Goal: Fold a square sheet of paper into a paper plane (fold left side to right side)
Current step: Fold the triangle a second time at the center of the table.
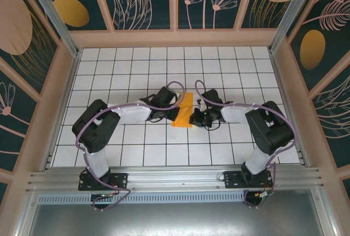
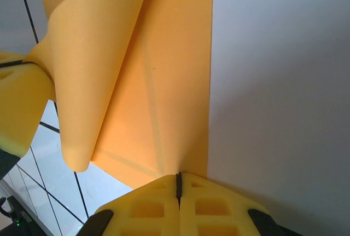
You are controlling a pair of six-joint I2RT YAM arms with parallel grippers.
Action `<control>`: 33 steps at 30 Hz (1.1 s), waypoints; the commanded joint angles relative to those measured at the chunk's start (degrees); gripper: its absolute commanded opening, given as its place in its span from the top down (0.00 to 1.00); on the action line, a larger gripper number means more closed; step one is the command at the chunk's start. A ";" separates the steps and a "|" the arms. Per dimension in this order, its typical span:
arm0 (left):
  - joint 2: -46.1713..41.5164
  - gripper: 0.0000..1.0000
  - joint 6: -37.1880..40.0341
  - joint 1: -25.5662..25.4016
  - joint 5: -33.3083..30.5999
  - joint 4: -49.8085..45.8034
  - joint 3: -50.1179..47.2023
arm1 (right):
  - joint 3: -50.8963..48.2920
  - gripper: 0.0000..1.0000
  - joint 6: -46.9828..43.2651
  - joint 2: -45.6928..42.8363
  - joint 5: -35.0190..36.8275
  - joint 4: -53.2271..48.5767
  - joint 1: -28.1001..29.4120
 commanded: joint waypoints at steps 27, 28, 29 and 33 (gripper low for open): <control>4.14 1.00 2.84 0.44 -4.22 -1.52 3.99 | 0.00 0.99 -1.31 1.64 2.54 -5.15 0.36; 4.18 1.00 2.86 0.44 -4.19 -1.61 4.06 | -0.04 0.99 -1.36 1.73 2.45 -5.17 0.40; 4.33 1.00 2.86 0.43 -4.31 -1.61 4.08 | 0.00 0.99 -1.36 1.68 2.52 -5.15 0.40; 4.33 1.00 2.85 0.48 -4.97 -1.66 3.99 | 0.07 0.99 -1.37 1.74 2.47 -5.13 0.40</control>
